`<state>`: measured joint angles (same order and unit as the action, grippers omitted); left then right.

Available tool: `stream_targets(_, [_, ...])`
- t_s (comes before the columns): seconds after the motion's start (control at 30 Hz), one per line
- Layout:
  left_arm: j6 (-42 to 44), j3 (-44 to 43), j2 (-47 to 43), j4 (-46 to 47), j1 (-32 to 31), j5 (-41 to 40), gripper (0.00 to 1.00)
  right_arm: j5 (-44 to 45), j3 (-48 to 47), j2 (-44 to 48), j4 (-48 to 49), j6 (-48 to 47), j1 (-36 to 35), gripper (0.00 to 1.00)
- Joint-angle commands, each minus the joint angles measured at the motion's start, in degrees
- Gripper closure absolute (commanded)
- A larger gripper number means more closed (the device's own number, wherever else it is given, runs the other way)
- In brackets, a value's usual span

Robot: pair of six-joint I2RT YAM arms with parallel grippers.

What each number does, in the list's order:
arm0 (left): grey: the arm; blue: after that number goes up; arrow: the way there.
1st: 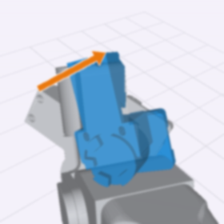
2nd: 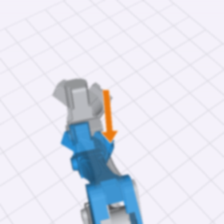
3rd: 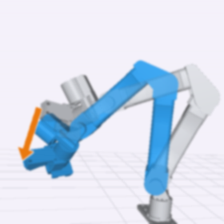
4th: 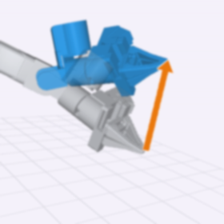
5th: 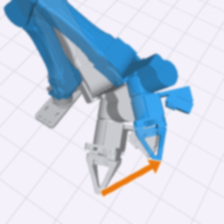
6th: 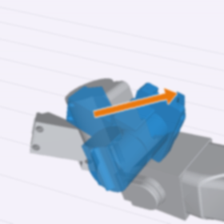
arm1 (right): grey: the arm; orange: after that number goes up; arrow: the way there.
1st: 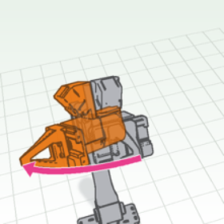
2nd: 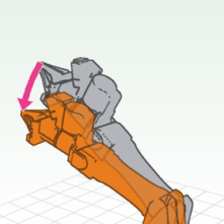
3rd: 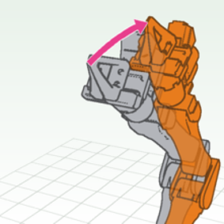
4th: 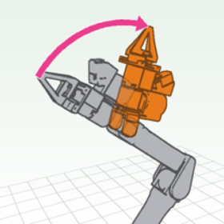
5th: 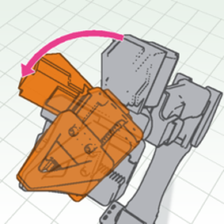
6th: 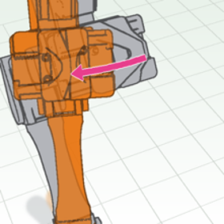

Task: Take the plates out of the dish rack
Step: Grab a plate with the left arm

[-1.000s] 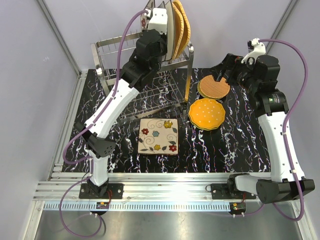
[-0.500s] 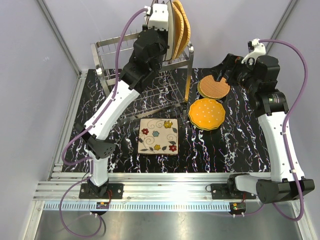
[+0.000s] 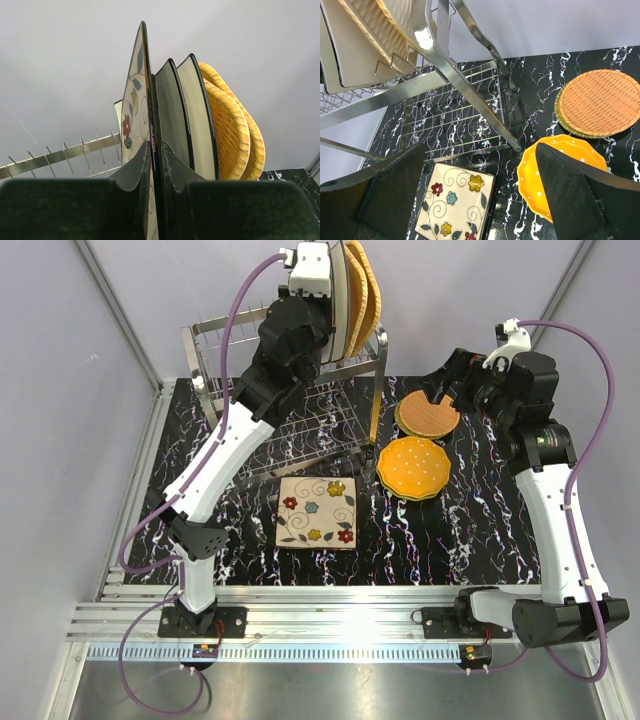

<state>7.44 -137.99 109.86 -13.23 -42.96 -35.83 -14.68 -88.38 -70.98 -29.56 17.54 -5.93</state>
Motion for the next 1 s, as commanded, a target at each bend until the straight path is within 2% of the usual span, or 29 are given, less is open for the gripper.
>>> stream_targets(0.0, [-0.23,-4.57,-5.80,12.00,-0.81,3.05,1.00,-0.88,0.14,1.81,2.67,0.65,0.40,0.00])
stream_targets(0.1, [-0.67,-4.57,-6.24,12.18,-0.81,3.14,1.00,-1.49,0.22,2.07,2.84,0.65,0.40,0.00])
stream_targets(0.17, [-0.76,-4.57,-6.68,12.79,-0.64,3.14,1.00,-4.99,0.49,2.34,3.37,-0.74,0.31,0.00])
stream_targets(0.33, [-3.05,-4.56,-7.91,13.06,0.42,4.63,1.00,-20.36,2.07,3.74,7.32,-5.41,0.31,0.00])
stream_targets(0.77, [-0.94,0.18,-10.90,13.41,4.11,15.08,1.00,-22.76,3.30,3.83,10.66,-5.06,0.31,0.00])
stream_targets(0.97, [-0.76,2.55,-11.69,13.67,5.34,19.92,1.00,-34.44,5.32,4.09,17.76,-4.89,0.40,0.00])
